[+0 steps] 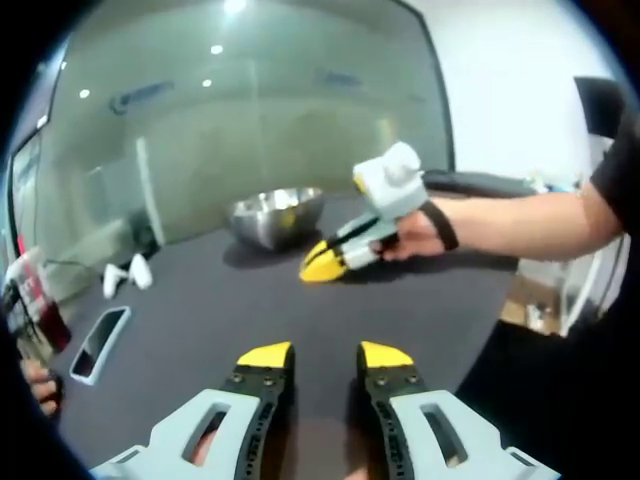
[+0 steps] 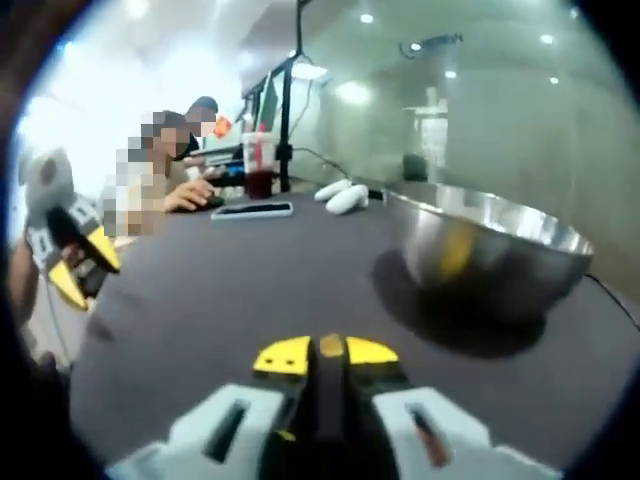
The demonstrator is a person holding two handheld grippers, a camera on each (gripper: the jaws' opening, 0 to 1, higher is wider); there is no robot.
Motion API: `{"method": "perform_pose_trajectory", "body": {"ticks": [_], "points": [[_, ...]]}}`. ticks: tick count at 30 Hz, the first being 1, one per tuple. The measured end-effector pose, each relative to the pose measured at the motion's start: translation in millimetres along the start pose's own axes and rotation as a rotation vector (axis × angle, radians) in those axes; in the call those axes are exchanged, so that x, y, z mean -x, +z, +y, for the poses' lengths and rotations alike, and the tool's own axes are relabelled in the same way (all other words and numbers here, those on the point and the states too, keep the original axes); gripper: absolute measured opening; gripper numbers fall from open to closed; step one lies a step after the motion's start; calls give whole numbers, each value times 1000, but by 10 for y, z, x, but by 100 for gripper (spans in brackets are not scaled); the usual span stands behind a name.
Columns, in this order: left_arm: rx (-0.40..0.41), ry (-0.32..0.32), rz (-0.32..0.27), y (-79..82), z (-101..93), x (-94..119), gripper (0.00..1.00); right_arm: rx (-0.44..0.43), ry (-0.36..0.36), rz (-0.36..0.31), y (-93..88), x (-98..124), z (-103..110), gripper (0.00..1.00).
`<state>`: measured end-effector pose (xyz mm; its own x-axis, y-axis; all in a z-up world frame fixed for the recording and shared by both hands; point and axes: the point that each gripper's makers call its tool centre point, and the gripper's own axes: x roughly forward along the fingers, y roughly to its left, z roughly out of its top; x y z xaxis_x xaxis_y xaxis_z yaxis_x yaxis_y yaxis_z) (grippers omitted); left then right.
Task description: Pick up the QQ candy scattered on the table and place it into the stainless steel bowl on the table
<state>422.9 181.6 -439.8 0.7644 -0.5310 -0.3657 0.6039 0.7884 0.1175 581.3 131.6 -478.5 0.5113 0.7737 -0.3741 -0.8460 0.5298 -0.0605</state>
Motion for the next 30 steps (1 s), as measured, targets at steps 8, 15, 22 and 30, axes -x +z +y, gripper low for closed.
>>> {"method": "perform_pose_trajectory", "body": {"ticks": [8,15,22,30], "points": [[1,-1,-1,0,8,-13,27,0,-16,-3,6,17,-50,9],[3,1,-3,1,23,-11,27,-16,-40,-44,101,157,-68,9],[0,13,-8,15,63,3,27,15,-59,-81,149,432,-12,9],[1,25,-21,58,99,14,27,-49,-107,-149,130,830,-250,9]]}}
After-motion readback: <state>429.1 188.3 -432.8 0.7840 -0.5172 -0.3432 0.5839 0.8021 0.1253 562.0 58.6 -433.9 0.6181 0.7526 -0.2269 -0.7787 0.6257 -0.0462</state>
